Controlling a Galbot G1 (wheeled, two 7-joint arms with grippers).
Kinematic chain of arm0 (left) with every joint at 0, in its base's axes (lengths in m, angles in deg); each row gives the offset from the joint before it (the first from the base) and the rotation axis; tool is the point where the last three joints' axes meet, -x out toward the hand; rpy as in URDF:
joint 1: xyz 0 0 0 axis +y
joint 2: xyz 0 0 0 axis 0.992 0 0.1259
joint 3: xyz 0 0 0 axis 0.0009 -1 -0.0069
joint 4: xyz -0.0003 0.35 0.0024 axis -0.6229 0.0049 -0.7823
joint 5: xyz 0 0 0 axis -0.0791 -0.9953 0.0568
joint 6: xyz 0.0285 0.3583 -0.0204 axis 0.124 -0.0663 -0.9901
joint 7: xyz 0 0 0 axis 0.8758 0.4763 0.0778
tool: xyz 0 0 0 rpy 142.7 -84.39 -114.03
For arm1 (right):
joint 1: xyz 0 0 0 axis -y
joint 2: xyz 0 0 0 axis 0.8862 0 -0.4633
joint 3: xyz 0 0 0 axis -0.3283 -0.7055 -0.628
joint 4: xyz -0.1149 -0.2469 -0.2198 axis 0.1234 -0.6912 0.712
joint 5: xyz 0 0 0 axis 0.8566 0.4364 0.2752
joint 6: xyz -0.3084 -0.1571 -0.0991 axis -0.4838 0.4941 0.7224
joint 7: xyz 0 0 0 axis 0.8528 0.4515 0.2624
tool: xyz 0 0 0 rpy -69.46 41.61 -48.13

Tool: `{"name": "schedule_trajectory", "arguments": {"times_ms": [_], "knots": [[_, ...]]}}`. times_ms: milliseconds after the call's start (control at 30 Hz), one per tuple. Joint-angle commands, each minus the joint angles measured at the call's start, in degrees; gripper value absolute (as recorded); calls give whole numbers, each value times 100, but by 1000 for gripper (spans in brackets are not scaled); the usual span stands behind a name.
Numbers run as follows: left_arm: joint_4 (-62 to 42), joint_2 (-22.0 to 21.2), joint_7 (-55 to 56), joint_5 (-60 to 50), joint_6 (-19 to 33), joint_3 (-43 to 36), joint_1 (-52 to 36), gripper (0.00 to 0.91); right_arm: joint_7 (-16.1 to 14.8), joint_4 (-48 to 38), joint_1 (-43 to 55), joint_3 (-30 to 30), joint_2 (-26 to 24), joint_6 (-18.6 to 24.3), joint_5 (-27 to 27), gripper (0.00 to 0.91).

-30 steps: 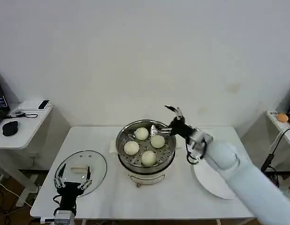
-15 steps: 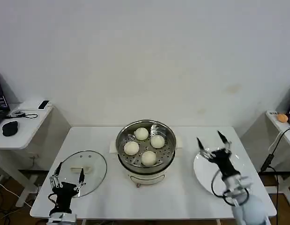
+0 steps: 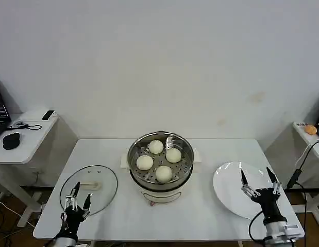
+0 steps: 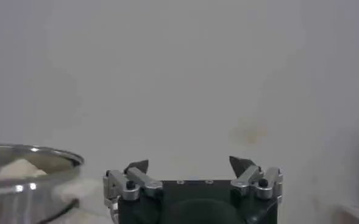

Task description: Take steamed baozi put them in steamer then cover it.

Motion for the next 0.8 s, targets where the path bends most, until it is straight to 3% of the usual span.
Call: {"name": "schedule_trajectory", "arguments": {"times_ms": [33, 800], "knots": [[-1085, 448, -75, -1064, -40, -120, -681, 907, -14, 76, -296, 295, 228, 149, 59, 907], [-2024, 799, -217, -902, -128, -576, -1967, 907, -10, -36, -417, 218, 474, 273, 288, 907]]}}
